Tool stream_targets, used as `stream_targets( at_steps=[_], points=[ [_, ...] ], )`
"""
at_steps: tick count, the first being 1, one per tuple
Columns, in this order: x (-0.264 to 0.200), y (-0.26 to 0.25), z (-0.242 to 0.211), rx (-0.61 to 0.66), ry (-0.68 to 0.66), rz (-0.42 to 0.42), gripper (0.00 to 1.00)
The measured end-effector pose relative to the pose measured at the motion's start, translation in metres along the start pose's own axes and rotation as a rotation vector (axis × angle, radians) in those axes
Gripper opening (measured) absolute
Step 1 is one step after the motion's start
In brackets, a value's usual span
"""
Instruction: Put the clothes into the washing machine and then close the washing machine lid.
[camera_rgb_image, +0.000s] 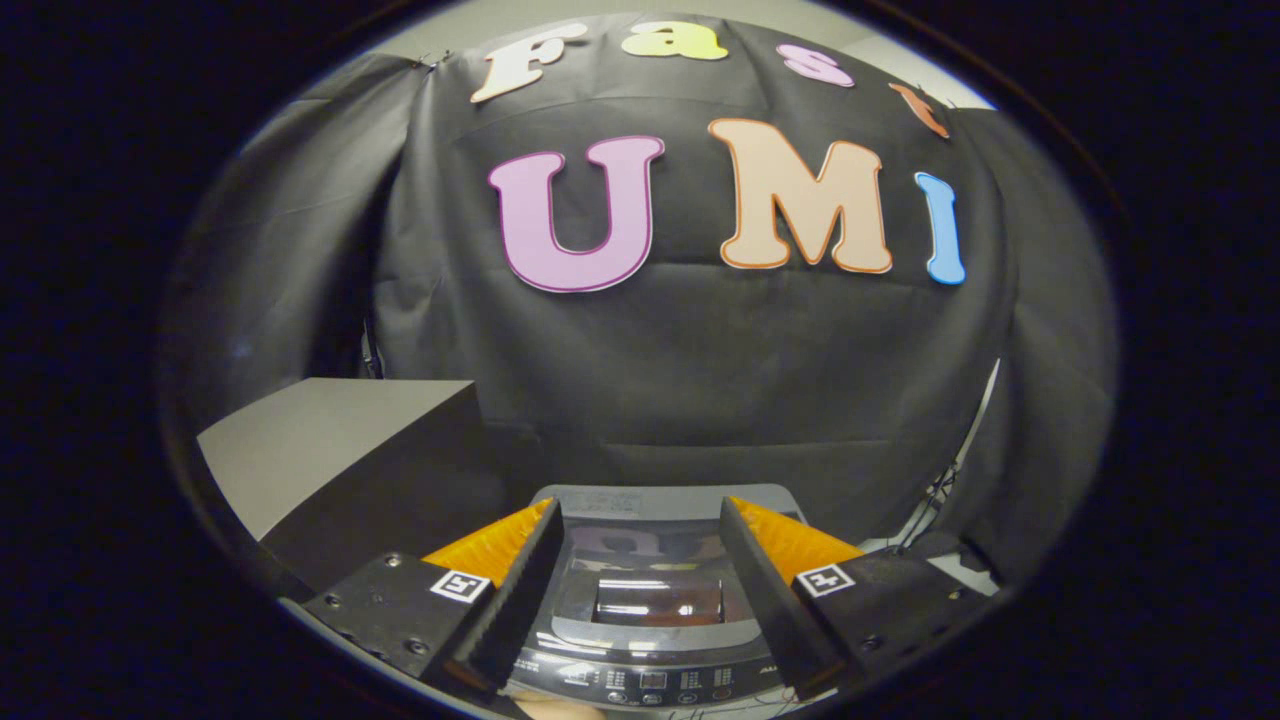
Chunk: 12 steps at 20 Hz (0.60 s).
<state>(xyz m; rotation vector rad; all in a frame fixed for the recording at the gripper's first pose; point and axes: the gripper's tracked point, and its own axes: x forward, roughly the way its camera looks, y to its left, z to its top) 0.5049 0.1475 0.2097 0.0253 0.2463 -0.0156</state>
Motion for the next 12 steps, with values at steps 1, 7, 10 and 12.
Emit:
stream_targets(
  at_steps=[1, 7, 10, 12],
  points=[
    [-0.002, -0.001, 0.001, 0.006, -0.01, 0.004, 0.96],
    [-0.011, -0.012, 0.005, 0.029, -0.094, -0.001, 0.96],
    [-0.016, -0.027, 0.004, 0.017, -0.127, -0.032, 0.96],
    [-0.024, -0.034, 0.002, 0.016, -0.146, -0.044, 0.96]
  ],
)
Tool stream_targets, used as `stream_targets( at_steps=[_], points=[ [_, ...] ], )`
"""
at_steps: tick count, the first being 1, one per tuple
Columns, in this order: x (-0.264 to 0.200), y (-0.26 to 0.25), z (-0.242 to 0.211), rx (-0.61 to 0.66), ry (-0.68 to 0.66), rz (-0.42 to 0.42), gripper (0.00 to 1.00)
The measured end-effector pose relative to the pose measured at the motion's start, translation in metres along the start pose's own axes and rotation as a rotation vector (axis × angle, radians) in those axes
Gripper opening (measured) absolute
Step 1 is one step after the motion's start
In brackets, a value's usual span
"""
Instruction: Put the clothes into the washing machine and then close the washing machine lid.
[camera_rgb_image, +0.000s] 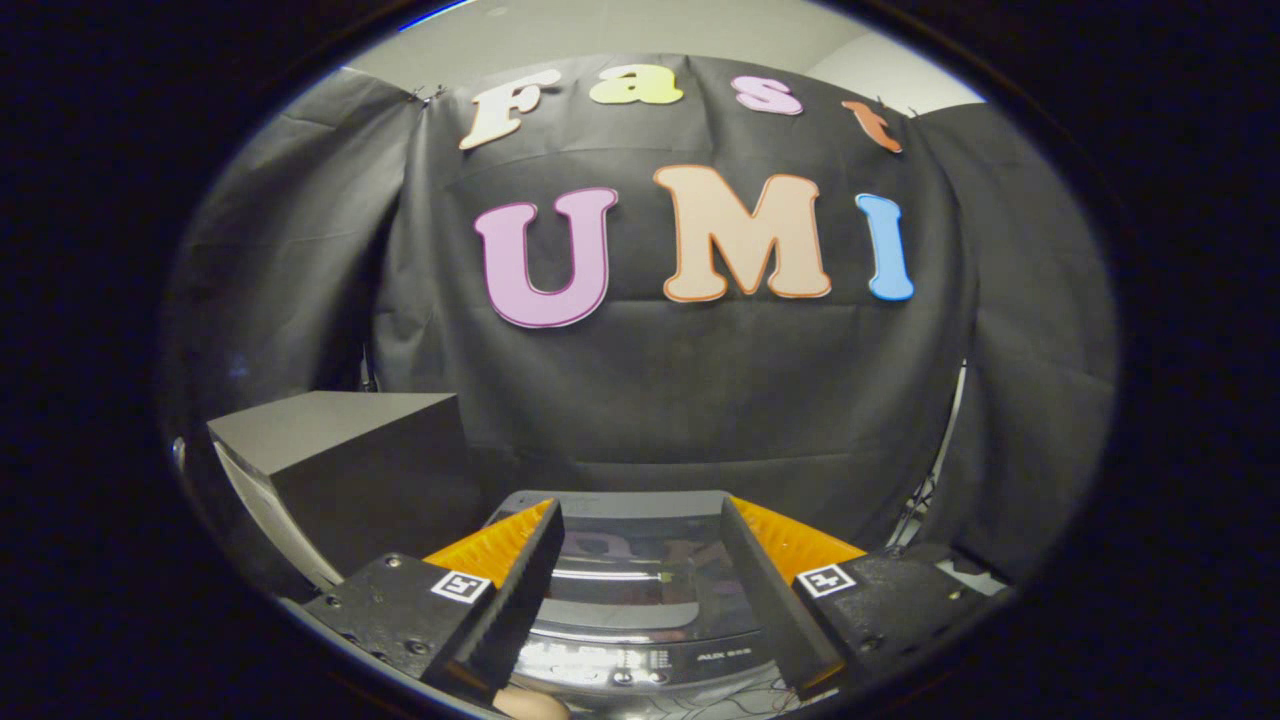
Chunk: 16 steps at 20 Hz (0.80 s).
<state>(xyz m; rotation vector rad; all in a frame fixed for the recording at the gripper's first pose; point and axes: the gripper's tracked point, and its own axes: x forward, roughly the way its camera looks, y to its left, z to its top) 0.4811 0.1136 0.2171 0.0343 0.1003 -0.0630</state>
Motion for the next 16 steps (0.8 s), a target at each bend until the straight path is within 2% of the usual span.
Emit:
stream_targets(
  at_steps=[5, 10, 16],
  points=[
    [-0.017, -0.016, -0.006, 0.027, -0.057, -0.025, 0.96],
    [-0.031, -0.038, -0.018, -0.006, -0.103, -0.081, 0.96],
    [-0.048, -0.033, -0.037, 0.064, -0.122, -0.058, 0.97]
  ],
)
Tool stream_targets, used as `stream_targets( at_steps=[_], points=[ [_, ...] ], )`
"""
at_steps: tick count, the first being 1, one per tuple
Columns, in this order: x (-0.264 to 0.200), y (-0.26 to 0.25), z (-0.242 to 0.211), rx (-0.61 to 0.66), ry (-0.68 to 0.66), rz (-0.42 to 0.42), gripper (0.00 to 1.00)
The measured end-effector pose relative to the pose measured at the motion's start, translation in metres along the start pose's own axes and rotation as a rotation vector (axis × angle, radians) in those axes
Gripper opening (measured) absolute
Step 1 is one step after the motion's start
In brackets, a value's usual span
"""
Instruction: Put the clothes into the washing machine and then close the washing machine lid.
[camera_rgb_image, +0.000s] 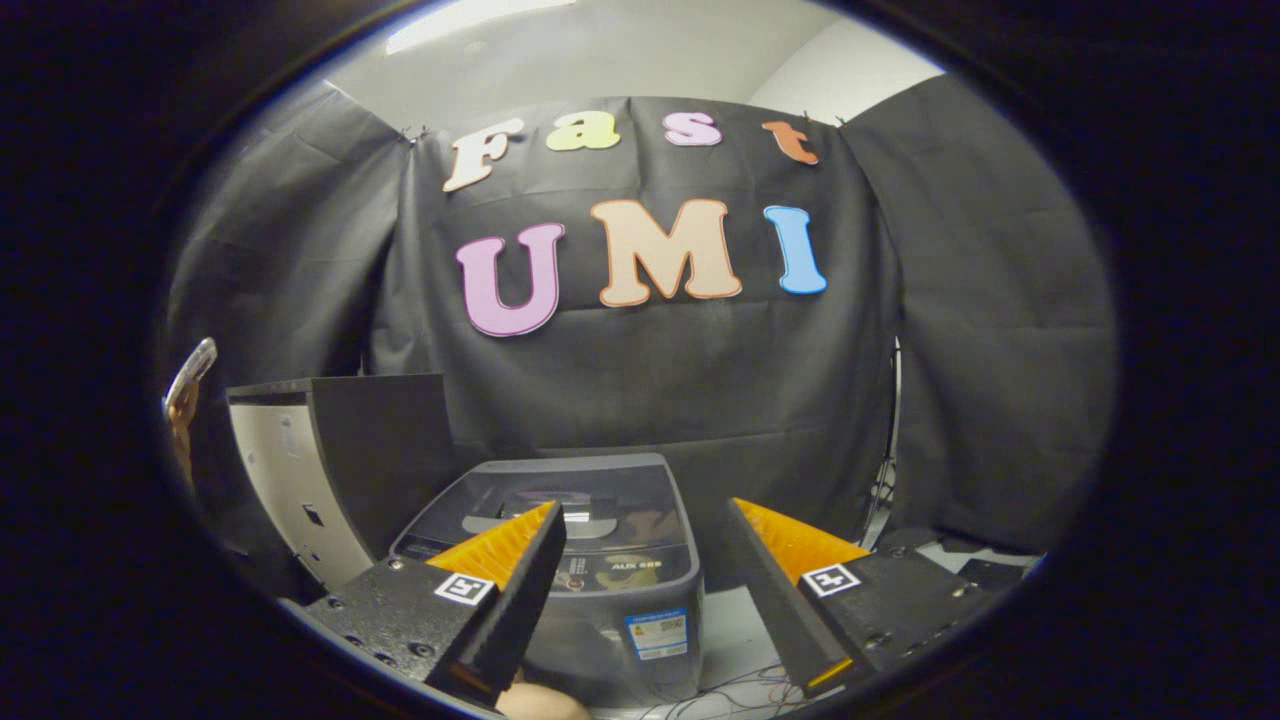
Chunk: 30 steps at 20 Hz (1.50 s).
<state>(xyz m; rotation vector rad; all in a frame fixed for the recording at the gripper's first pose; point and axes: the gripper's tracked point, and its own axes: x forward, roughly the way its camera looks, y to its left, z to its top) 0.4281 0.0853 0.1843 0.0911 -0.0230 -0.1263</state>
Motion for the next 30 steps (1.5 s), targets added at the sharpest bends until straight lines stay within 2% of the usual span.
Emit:
stream_targets(
  at_steps=[5, 13, 18, 30],
  points=[
    [-0.004, -0.008, -0.004, -0.083, -0.056, 0.009, 0.97],
    [-0.015, 0.006, -0.025, -0.066, -0.044, 0.079, 0.97],
    [-0.015, 0.007, -0.036, -0.047, 0.005, 0.074, 0.97],
    [-0.022, 0.005, -0.038, -0.075, 0.014, 0.07, 0.97]
  ],
)
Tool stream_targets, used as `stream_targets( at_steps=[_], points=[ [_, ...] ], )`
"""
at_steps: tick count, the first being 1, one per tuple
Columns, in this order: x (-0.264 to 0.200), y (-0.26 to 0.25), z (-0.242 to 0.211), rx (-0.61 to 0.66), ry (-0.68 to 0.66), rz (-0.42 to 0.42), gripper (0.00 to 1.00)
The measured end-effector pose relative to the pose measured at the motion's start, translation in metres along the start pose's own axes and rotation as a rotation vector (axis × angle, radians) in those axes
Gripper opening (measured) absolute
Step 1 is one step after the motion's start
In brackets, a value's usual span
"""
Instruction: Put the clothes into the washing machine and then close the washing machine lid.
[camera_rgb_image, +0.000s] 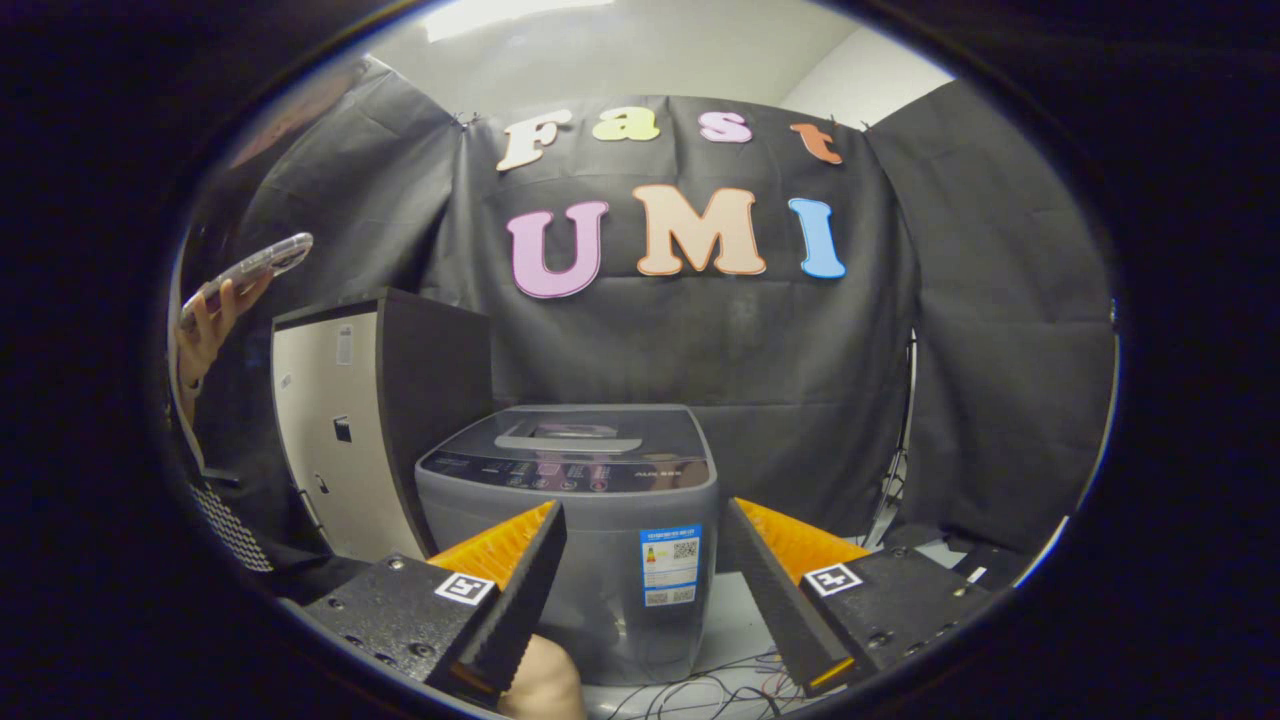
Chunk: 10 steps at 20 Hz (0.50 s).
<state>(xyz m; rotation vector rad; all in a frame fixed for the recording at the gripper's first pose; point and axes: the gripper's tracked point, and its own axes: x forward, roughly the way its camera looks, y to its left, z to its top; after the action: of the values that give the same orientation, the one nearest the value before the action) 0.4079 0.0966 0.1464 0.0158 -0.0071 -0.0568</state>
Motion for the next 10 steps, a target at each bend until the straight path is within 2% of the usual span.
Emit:
stream_targets(
  at_steps=[10],
  points=[
    [-0.0015, 0.0006, -0.0009, 0.0, 0.005, 0.002, 0.97]
  ],
)
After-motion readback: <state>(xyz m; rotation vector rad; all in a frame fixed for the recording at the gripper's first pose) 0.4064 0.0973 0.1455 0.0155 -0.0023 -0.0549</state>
